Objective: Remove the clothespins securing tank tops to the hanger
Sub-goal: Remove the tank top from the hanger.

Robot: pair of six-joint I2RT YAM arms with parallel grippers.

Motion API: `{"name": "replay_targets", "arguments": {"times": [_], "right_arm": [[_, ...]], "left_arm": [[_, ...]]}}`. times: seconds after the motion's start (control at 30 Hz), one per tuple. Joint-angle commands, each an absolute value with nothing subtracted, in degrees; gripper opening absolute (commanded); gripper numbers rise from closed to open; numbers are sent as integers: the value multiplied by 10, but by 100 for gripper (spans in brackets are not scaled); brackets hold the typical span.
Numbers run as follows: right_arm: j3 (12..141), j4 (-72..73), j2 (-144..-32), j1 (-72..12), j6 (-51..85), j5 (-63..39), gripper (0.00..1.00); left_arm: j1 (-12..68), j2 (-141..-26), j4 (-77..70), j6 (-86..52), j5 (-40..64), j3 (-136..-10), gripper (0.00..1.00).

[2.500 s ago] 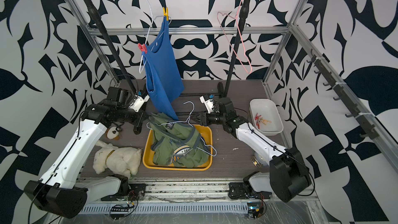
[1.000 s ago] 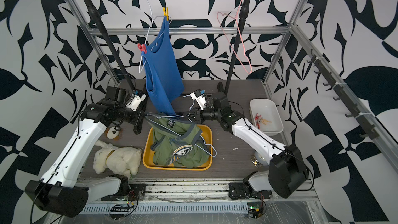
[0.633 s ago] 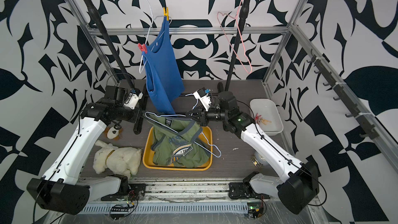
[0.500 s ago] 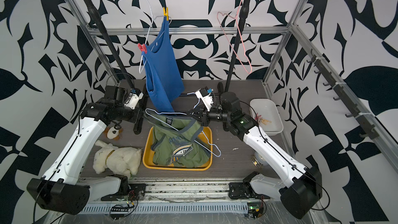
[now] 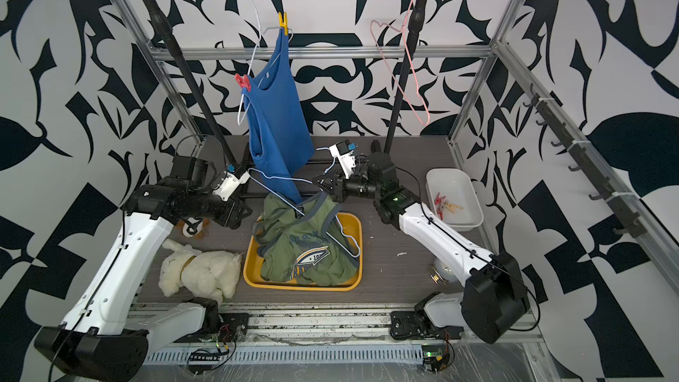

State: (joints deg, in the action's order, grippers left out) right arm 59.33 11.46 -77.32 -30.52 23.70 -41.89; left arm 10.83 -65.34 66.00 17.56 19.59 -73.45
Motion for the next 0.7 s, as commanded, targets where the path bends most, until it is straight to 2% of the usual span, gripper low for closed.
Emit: {"name": "replay_targets", "arguments": {"times": [0.0,0.17,0.4,0.67], "right_arm": [[640,165,-769,-306,248,-456,0],[660,168,-794,-306,252,-520,0],[709,160,-847,-323,266,-606,0],[810,-13,-886,-365,163,-605,0]], "left_arm": [[105,-647,748,232,225,-761,34],[106,-630,802,271,249,-831,37],[106,-637,795,292,261,-935,49],[116,-674,793,308,282,-991,55]]}}
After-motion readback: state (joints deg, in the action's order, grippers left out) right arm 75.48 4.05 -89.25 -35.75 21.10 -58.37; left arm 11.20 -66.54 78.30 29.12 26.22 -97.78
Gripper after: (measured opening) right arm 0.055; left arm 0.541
